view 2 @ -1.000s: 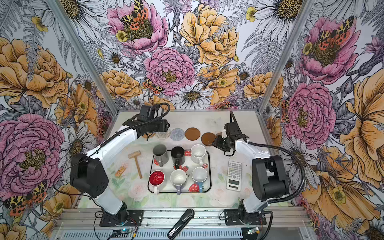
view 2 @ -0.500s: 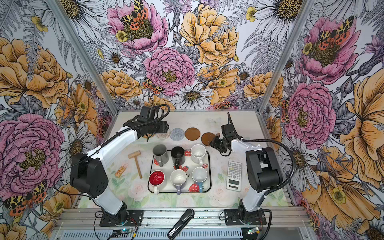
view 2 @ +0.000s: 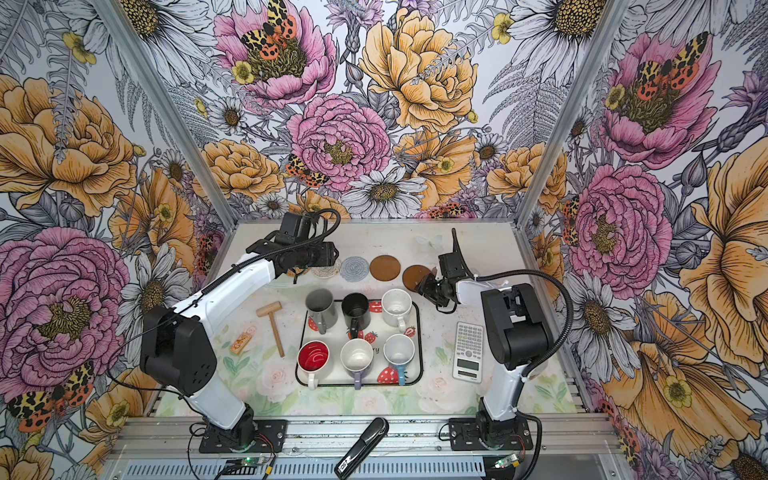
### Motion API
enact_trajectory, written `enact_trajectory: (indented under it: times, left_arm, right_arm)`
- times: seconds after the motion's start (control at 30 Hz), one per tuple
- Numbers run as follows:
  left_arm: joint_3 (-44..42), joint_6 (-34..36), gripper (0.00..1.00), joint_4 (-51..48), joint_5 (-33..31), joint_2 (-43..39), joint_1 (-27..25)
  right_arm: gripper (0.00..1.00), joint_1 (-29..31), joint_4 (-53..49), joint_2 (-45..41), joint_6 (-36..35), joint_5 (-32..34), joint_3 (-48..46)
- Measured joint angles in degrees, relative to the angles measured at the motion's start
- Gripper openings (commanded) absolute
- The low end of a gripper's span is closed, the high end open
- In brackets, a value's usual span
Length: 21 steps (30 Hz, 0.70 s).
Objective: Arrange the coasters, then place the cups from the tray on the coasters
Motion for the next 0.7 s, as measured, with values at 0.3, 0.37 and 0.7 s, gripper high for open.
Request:
enact_trajectory:
  times: [0.3,0.37,0.7]
  left_arm:
    - [0.02,-0.17,0.64,0.02,0.42,0.0,-0.09]
    - [0.02,-0.17,0.64,0.0,0.42,0.0,-0.09]
    - [0.85,-0.15,0.64,-0.5,0.42,0.15,-0.09]
  right_arm:
    - [0.53,0.0,5.75,3.02,1.68,-2.38,1.2]
    - [0.53,-0.02,6.38,3.91,1.68,-2.82,2.03]
    - [0.53,-0.63,7.37,7.13,2.16,-4.15,5.51]
